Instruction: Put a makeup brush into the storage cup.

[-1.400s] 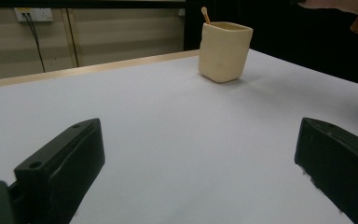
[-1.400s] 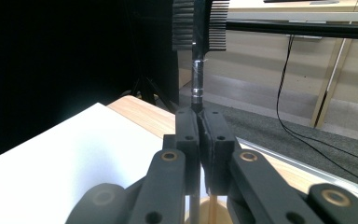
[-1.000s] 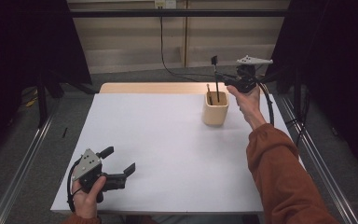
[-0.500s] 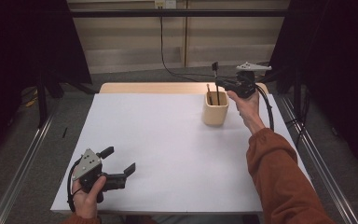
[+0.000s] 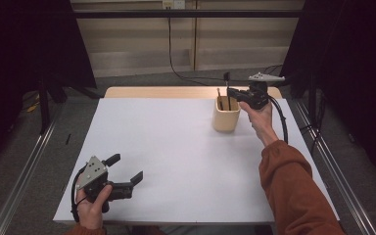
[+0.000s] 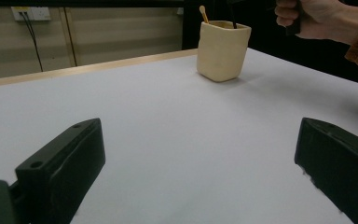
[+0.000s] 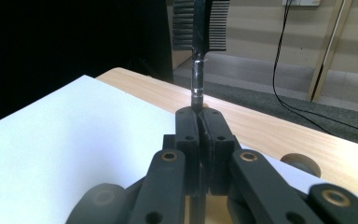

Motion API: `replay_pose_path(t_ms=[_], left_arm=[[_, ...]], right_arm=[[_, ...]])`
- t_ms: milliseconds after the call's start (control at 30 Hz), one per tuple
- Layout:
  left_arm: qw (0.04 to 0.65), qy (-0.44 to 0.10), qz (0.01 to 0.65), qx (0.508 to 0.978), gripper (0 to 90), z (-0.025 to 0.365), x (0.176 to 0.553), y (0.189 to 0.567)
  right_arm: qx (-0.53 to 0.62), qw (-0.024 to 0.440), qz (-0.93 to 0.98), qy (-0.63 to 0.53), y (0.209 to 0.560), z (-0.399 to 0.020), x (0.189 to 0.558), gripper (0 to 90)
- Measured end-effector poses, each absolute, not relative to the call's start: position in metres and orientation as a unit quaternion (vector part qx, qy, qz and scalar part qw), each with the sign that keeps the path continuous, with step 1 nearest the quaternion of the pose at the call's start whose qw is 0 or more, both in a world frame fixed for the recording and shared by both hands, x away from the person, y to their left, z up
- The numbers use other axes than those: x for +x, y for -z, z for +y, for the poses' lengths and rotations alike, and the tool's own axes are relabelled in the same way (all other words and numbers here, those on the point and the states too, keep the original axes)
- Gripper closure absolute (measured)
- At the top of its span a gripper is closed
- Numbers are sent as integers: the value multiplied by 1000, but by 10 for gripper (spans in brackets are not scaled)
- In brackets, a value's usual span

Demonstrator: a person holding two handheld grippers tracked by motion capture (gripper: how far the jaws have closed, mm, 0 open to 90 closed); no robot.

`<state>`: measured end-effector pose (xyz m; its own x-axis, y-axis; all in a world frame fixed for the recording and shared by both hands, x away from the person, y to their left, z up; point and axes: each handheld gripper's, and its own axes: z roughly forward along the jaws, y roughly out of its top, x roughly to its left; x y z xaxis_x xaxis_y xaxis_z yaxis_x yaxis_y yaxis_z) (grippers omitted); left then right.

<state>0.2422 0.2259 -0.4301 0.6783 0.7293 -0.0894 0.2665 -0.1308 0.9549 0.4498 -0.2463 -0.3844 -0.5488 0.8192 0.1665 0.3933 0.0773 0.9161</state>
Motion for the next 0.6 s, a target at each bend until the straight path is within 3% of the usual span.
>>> replay_pose_path(t_ms=[600], left_arm=[[561, -206, 344, 724, 16, 226, 243, 431]], right_arm=[[443, 197, 701, -523, 402, -251, 447, 861]])
